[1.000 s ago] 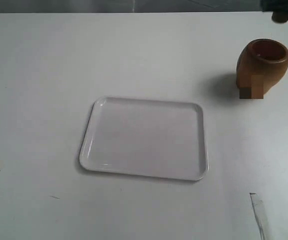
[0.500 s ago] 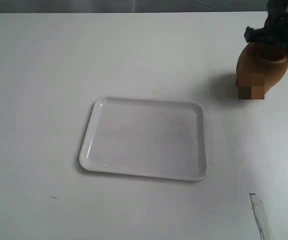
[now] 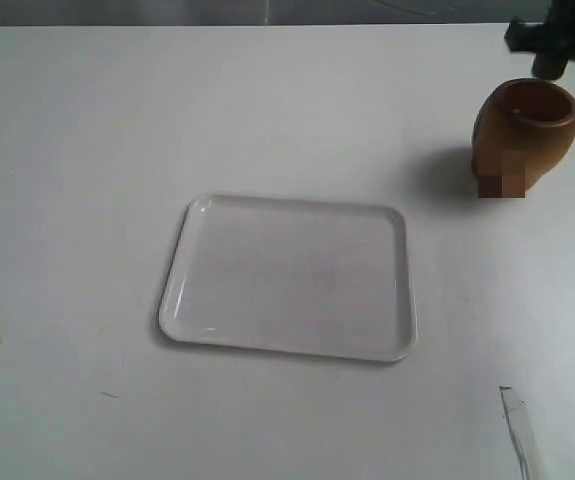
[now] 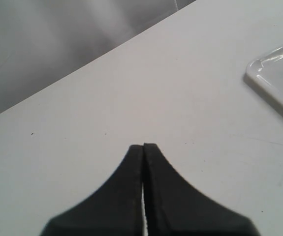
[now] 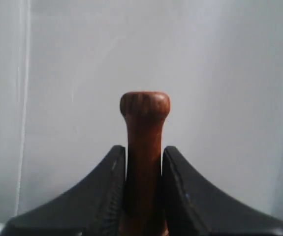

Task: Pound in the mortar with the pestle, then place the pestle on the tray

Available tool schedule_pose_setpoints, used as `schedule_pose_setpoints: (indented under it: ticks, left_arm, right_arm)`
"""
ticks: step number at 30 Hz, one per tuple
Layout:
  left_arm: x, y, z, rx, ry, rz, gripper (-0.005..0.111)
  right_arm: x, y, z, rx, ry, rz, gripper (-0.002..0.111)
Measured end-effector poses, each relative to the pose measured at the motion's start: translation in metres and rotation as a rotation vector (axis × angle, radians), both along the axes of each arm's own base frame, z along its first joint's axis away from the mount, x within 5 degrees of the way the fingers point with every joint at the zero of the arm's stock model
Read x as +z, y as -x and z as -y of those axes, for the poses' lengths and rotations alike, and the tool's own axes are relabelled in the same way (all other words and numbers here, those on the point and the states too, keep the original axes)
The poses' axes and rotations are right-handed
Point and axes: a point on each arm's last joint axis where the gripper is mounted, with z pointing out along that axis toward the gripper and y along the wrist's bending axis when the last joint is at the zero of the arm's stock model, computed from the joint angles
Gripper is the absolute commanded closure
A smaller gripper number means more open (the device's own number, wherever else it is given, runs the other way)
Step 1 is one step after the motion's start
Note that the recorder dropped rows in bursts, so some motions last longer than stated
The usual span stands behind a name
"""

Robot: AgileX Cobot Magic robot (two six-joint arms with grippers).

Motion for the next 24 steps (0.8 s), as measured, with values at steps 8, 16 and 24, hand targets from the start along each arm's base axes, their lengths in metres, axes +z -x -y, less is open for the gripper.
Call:
schedule_pose_setpoints:
  ticks: [8, 16, 24]
  left_arm:
    - [0.000, 0.000, 0.000, 0.000, 0.000, 0.000, 0.107]
    - [0.000, 0.000, 0.000, 0.000, 0.000, 0.000, 0.107]
    - [0.000, 0.000, 0.000, 0.000, 0.000, 0.000, 0.107]
  right_arm:
    - [0.038, 0.013, 0.006, -0.037, -0.030, 0.120, 0.108]
    - [-0.051, -0.011, 0.001, -0.036, 0.001, -0.160, 0.108]
    - [-0.077, -0.016, 0.000, -0.032, -0.029, -0.192, 0.108]
